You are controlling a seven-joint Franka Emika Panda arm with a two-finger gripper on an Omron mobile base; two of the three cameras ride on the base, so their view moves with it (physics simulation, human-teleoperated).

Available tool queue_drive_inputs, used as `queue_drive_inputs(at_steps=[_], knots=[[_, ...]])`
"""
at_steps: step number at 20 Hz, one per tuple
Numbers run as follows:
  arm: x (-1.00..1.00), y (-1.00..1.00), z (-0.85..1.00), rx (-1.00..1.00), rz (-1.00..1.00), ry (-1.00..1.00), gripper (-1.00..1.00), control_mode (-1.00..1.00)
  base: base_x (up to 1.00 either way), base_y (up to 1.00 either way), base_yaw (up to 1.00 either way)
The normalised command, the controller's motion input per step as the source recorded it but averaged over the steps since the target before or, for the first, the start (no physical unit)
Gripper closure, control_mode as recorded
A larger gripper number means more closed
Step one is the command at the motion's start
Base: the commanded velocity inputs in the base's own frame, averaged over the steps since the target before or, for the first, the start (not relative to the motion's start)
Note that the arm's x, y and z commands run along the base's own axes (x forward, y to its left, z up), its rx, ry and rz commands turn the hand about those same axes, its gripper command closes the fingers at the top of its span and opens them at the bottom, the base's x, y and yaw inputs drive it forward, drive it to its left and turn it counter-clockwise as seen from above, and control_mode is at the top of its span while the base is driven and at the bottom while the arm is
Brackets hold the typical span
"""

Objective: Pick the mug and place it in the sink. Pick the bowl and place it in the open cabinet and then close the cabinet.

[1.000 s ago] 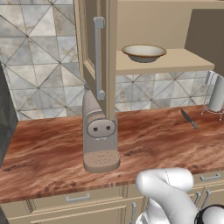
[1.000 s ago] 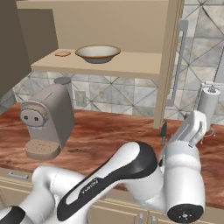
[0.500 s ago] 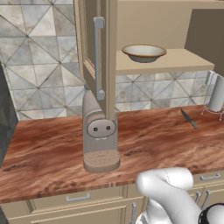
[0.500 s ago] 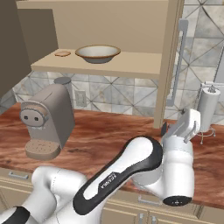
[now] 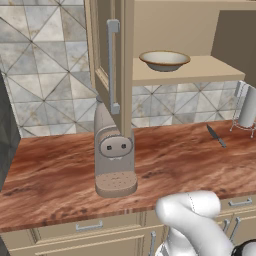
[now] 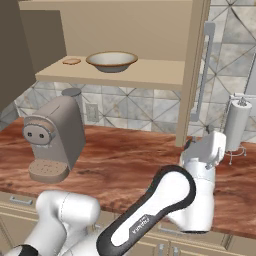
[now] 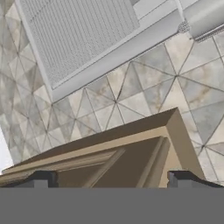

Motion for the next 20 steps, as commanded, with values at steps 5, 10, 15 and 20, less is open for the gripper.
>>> queue_drive_inputs(at_steps=[5,10,15,20], knots=[[-0.21,0.06,0.07,-0.02,0.00,-0.35,-1.00,-1.00,0.00,0.00,0.00],[-0.02,0.24,0.13,-0.04,0.00,-0.29,-1.00,-1.00,0.00,0.00,0.00],[0.00,0.21,0.12,-0.05,0.00,-0.24,-1.00,-1.00,0.00,0.00,0.00],[-0.11,0.33,0.10,-0.09,0.00,-0.33,-1.00,-1.00,0.00,0.00,0.00]])
